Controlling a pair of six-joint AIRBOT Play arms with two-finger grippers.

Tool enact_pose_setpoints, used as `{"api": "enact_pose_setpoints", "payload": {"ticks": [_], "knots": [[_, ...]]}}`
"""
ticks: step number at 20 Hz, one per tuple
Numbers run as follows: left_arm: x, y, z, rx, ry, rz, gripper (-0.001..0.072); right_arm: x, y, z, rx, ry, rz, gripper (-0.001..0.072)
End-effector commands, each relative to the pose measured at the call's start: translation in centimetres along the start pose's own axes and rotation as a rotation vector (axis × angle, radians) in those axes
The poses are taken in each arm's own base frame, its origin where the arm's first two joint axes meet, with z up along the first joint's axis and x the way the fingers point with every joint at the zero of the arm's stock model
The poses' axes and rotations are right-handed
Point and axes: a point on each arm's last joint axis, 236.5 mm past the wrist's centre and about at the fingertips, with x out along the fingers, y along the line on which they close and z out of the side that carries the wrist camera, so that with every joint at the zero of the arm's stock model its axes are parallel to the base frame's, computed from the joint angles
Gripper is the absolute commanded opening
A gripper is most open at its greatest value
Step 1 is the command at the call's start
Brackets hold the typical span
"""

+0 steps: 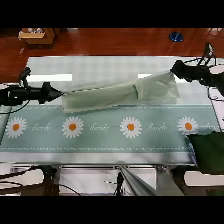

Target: Fold the shirts.

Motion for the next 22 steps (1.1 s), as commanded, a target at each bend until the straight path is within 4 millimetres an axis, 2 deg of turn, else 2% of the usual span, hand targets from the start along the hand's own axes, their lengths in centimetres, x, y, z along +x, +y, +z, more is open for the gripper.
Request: {"api": "enact_pose_setpoints", "payload": {"ticks": [1,2,3,4,7,8,10,11,12,16,22], "knots": [[1.8,1.7,-0.4,-0.040,0.049,0.003,0.0121,2.0,-1.7,-1.2,0.029,0.031,-0.026,0.0103],[1.9,2.1,-0.5,-0.052,0.053,0.004,0.0293,2.0,-1.8,-1.0,0.027,0.026,-0.029,0.0233],[1.7,2.4,-0.3,-0.058,0.050,0.003,0.0396,1.6,-2.1,-0.5,0.031,0.015,-0.032,0.0391],[1.1,2.5,0.1,-0.065,0.043,-0.003,0.0398,0.9,-2.4,0.1,0.033,0.005,-0.035,0.0473],[-2.0,2.4,1.1,-0.080,0.035,-0.052,0.0398,-3.0,-5.6,1.5,0.000,0.019,-0.091,0.0476],[-3.0,2.2,1.3,-0.081,0.038,-0.069,0.0396,-4.1,-7.0,0.9,-0.003,0.060,-0.113,0.0476],[-4.4,1.8,1.3,-0.079,0.050,-0.097,0.0394,-5.7,-9.7,-1.5,0.017,0.189,-0.142,0.0515],[-4.7,1.5,1.1,-0.077,0.056,-0.104,0.0394,-6.2,-10.5,-2.7,0.047,0.244,-0.137,0.0586],[-4.8,1.3,0.8,-0.072,0.066,-0.108,0.0394,-6.4,-11.0,-3.7,0.077,0.287,-0.125,0.0620],[-4.2,0.5,0.1,-0.058,0.099,-0.118,0.0393,-5.2,-10.8,-5.4,0.114,0.351,-0.058,0.0620],[-3.5,-0.1,-0.4,-0.042,0.122,-0.121,0.0393,-0.9,-8.8,-8.2,0.175,0.412,0.017,0.0620]]}}
